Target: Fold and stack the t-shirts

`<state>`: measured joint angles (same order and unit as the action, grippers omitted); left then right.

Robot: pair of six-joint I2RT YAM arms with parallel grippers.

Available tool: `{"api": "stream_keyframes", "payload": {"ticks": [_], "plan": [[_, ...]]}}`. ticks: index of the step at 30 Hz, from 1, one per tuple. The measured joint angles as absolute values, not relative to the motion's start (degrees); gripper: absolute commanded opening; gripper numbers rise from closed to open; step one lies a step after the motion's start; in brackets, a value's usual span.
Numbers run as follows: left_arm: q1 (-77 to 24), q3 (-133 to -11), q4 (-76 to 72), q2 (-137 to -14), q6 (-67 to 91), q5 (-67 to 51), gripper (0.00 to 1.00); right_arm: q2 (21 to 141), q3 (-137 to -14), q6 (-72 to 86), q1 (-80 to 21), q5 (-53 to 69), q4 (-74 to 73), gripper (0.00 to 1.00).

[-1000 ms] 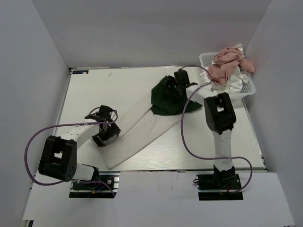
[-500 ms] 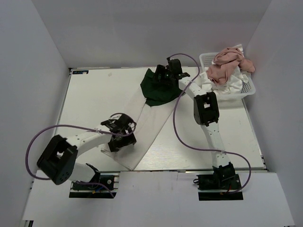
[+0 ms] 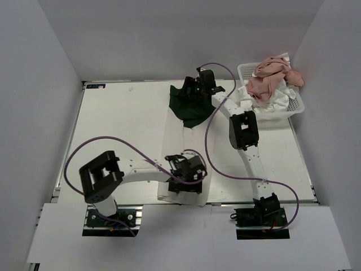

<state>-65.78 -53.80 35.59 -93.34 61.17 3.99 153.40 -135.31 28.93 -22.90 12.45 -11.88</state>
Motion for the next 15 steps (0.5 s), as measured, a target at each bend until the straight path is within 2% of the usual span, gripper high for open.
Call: {"api": "stream_keyframes", "payload": {"ticks": [4, 7, 11, 15], "plan": [[-71.79, -64.25, 36.91, -101.71, 59.13, 4.01, 1.0, 151.48, -134.34, 25.19, -23.07, 12.53, -15.33, 0.9], [-74.11, -67.59, 38.0, -104.12, 58.28, 5.58, 1.0, 147.59, -131.17, 21.39, -23.27, 12.05, -20.43, 0.9], [-74.76, -64.97, 37.89, -101.6, 59.16, 8.27, 1.0, 137.38, -122.78, 17.67, -23.2, 10.76, -24.97, 0.9], [-74.74, -57.58, 42.83, -91.5, 62.06, 12.1, 1.0, 121.84, -111.68, 16.01, -22.83, 6.24, -25.39, 0.9]]}}
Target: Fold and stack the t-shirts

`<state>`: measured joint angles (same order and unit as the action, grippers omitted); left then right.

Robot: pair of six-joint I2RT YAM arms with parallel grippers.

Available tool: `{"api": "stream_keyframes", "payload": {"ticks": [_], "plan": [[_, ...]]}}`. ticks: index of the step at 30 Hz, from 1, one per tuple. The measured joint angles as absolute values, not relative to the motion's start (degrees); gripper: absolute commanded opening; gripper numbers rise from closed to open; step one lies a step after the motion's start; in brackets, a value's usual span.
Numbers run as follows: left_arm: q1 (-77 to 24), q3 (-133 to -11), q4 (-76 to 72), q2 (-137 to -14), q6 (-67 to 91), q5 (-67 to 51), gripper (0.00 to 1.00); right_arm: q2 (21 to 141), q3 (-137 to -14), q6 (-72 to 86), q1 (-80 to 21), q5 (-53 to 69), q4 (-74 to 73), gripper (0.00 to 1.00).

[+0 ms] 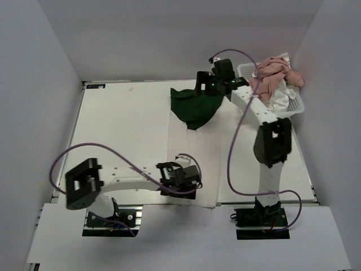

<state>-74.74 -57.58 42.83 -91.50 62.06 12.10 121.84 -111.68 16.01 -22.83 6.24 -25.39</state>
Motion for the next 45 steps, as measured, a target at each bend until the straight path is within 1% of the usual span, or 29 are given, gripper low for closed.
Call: {"api": "stream_keyframes", "payload": {"ticks": [2, 3, 6, 7, 11, 13, 15, 18, 21, 22, 23, 25, 26, 28, 29, 32, 33, 34, 36, 37, 39, 40, 42, 43, 44, 45], "plan": [[-74.11, -53.3, 44.8, -83.44, 63.31, 13.32, 1.0, 112.75, -104.49, 16.05, -22.65, 3.31, -25.17, 0.9], [-74.02, -52.49, 45.3, -81.78, 63.55, 13.54, 1.0, 108.79, -101.19, 16.12, -22.61, 2.2, -25.28, 0.9], [-73.6, -47.97, 46.52, -74.94, 64.55, 14.17, 1.0, 96.23, -86.85, 18.02, -22.52, -0.8, -22.59, 0.9], [-73.56, -46.74, 46.89, -73.78, 64.79, 14.22, 1.0, 91.48, -79.83, 19.22, -22.65, -1.56, -21.08, 0.9], [-73.52, -42.87, 47.55, -73.06, 65.43, 14.13, 1.0, 78.32, -56.4, 24.29, -24.6, -2.48, -21.52, 0.9], [-73.25, -41.76, 47.29, -73.03, 65.54, 14.2, 1.0, 72.86, -47.44, 26.68, -26.17, -2.35, -23.66, 0.9], [-73.08, -41.1, 46.02, -72.97, 65.58, 14.33, 0.98, 66.15, -40.73, 28.86, -28.38, -1.67, -27.38, 0.9], [-72.31, -40.36, 43.24, -72.51, 65.3, 14.66, 0.94, 56.8, -36.62, 31.42, -30.96, 0.43, -31.07, 0.9], [-70.96, -39.4, 40.32, -72.55, 64.47, 14.44, 0.81, 51.77, -34.22, 34.17, -33.65, 4.03, -32.42, 0.9], [-70.52, -39.2, 39.42, -72.84, 64.23, 14.24, 0.73, 51.22, -33.04, 34.89, -34.7, 5.15, -32.69, 0.9], [-70.17, -39.0, 38.65, -73.19, 64.12, 14.06, 0.68, 51.03, -31.88, 35.64, -35.77, 6.07, -33.04, 0.9], [-69.19, -38.54, 37.45, -74.28, 63.66, 13.85, 0.55, 51.96, -29.3, 36.95, -38.11, 7.44, -33.82, 0.9], [-68.73, -38.0, 36.73, -74.72, 63.55, 13.67, 0.41, 52.45, -28.36, 37.41, -39.11, 7.88, -34.28, 0.9], [-67.9, -36.75, 35.35, -75.5, 63.42, 12.69, 0.29, 53.43, -27.05, 38.57, -41.01, 8.58, -35.35, 0.9], [-67.31, -36.47, 34.89, -75.85, 62.98, 11.86, 0.18, 53.69, -26.61, 39.09, -41.93, 8.93, -35.46, 0.9], [-66.11, -36.49, 33.23, -76.44, 62.35, 9.61, 0.03, 53.78, -24.58, 40.69, -44.38, 10.41, -33.71, 0.9], [-65.87, -36.49, 33.15, -76.51, 62.13, 9.17, 0.0, 53.74, -24.1, 41.54, -45.01, 11.46, -32.91, 0.9], [-65.67, -36.47, 33.1, -76.51, 62.06, 8.93, 0.0, 53.74, -23.86, 42.06, -45.78, 12.08, -31.9, 0.9], [-65.17, -36.47, 33.08, -76.53, 61.93, 8.1, 0.0, 53.91, -23.38, 43.35, -47.11, 13.23, -29.8, 0.86], [-65.06, -36.45, 33.04, -76.55, 61.93, 7.86, 0.0, 54.06, -23.07, 43.94, -47.77, 13.69, -28.73, 0.78], [-64.93, -36.38, 32.95, -76.53, 61.91, 7.33, 0.0, 54.26, -22.06, 44.99, -49.04, 14.31, -26.5, 0.66], [-64.84, -36.36, 32.95, -76.51, 61.91, 7.11, 0.01, 54.5, -21.54, 45.67, -49.52, 14.83, -25.67, 0.54], [-64.53, -36.34, 32.95, -76.49, 61.91, 6.59, 0.14, 55.2, -20.67, 46.39, -50.37, 15.2, -24.32, 0.48], [-64.42, -36.34, 32.95, -76.49, 61.89, 6.35, 0.26, 55.72, -20.27, 47.03, -50.68, 15.62, -24.18, 0.43], [-64.36, -36.32, 32.95, -76.51, 61.65, 6.2, 0.29, 56.31, -19.99, 47.44, -51.05, 15.75, -23.97, 0.4], [-64.31, -36.23, 32.93, -76.51, 61.8, 5.89, 0.31, 56.82, -19.92, 47.66, -51.4, 15.9, -23.99, 0.35]]}}
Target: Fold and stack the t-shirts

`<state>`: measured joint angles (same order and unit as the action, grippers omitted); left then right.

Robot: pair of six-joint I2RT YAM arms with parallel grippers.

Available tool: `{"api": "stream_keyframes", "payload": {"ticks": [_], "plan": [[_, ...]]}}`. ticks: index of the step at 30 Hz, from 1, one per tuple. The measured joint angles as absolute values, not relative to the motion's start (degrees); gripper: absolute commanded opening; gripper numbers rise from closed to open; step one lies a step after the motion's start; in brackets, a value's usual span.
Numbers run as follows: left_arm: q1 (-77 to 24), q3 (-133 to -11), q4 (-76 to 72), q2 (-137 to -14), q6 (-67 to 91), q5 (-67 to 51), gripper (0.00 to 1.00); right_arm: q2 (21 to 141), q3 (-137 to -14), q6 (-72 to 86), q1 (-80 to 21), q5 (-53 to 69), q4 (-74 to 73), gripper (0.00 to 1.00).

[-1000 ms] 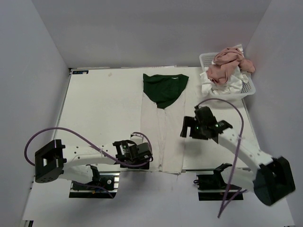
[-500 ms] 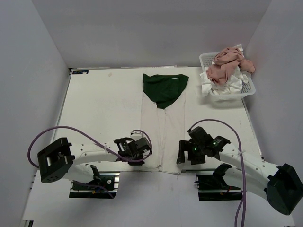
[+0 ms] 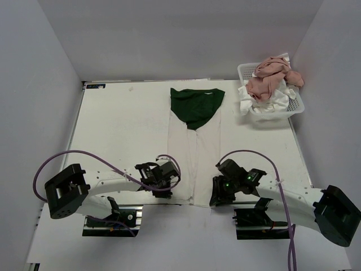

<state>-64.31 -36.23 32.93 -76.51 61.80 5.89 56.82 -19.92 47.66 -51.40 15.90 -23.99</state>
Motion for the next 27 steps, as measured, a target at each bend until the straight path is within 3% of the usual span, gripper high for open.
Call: {"api": "stream_keyframes", "payload": {"ticks": [2, 5, 11, 22, 27], "plan": [[-64.25, -36.23, 32.88, -76.51, 61.87, 4.97, 0.31, 57.45, -19.92, 47.86, -51.77, 15.49, -23.86, 0.23], [-64.23, -36.12, 32.8, -76.51, 61.89, 3.81, 0.3, 57.84, -19.94, 48.31, -51.96, 14.55, -23.99, 0.13], [-64.2, -34.72, 30.04, -75.99, 61.23, 0.78, 0.0, 57.63, -20.05, 48.45, -52.31, 13.65, -24.16, 0.0], [-64.2, -34.89, 30.52, -75.35, 59.53, -1.48, 0.0, 52.38, -21.34, 45.89, -52.86, 11.57, -25.98, 0.0], [-64.1, -42.41, 36.4, -75.66, 57.47, 2.35, 0.0, 51.77, -25.67, 43.72, -52.84, 7.38, -26.04, 0.0]]}}
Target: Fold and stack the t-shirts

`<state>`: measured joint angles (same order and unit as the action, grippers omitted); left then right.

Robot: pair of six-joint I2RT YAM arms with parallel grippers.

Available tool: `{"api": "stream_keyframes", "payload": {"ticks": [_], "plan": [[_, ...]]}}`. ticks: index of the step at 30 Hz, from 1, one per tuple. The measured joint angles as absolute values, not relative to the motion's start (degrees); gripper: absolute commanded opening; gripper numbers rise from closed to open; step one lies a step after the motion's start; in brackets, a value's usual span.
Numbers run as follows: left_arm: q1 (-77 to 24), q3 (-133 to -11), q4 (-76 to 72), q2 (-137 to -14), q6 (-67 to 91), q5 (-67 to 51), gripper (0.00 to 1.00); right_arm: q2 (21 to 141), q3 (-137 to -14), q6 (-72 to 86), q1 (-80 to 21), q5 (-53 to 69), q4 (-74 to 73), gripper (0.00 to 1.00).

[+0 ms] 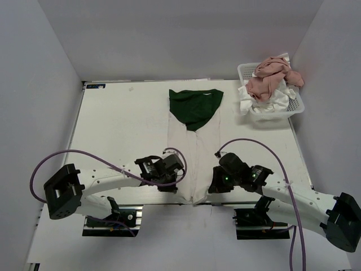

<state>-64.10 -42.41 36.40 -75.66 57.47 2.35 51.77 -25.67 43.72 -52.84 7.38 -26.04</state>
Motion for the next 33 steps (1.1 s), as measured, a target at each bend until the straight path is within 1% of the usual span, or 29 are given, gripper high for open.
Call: {"api": "stream_keyframes", "payload": {"ticks": [4, 10, 18, 26, 33], "plan": [[-61.76, -48.88, 37.19, -77.19, 56.88, 5.39, 0.0, 52.8, -28.86, 42.52, -52.62, 2.2, -25.76, 0.0], [-53.98, -53.65, 37.56, -82.74, 56.8, 7.94, 0.0, 55.48, -32.05, 40.95, -51.11, -8.67, -22.9, 0.0], [-46.15, -65.56, 37.69, -90.74, 54.06, 11.38, 0.0, 60.49, -36.27, 36.97, -47.44, -19.16, -13.96, 0.0], [-40.64, -80.03, 38.35, -100.82, 50.11, 12.56, 0.0, 71.02, -42.37, 34.06, -40.99, -22.11, -5.63, 0.0], [-34.24, -85.12, 40.12, -109.21, 47.99, 11.97, 0.0, 83.22, -48.21, 33.17, -33.82, -17.87, -1.45, 0.0]]}}
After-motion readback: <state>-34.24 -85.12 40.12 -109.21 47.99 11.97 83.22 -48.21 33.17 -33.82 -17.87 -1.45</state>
